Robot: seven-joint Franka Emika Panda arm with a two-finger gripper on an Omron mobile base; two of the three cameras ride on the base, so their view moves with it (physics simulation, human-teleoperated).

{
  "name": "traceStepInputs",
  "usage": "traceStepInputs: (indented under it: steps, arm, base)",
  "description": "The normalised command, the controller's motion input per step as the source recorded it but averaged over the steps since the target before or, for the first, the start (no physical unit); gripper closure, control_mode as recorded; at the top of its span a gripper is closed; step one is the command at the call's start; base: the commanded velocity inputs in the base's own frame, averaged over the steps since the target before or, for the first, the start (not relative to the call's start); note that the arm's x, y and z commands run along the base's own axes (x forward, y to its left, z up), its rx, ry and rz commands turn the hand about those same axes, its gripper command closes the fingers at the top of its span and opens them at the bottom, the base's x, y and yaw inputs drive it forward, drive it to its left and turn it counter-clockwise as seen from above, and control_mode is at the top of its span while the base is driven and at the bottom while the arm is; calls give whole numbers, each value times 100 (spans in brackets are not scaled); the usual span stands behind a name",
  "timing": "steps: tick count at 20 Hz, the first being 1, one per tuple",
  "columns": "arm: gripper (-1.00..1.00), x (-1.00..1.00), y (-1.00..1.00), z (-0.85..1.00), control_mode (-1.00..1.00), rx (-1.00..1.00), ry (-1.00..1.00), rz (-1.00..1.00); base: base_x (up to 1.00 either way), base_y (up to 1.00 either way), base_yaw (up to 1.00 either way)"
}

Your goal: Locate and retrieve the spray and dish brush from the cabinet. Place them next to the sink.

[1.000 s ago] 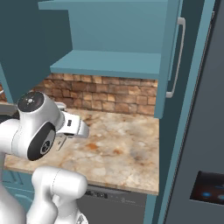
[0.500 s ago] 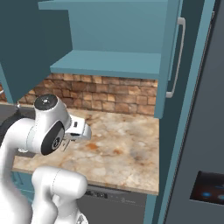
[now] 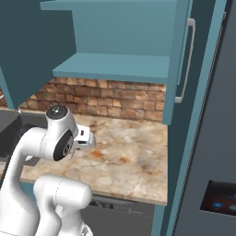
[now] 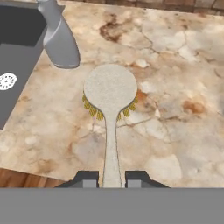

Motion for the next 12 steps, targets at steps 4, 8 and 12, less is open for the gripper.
traceStepInputs:
  steps: [4,8,12]
  arm:
    - [100,25,-1,-60,-100,0,0,15]
    - [100,12,8,-45,-100,0,5,24]
    - [100,15,26,-16,-100,0,11,24]
  base:
    - [0,0,0]
    - [0,0,0]
    - [0,0,0]
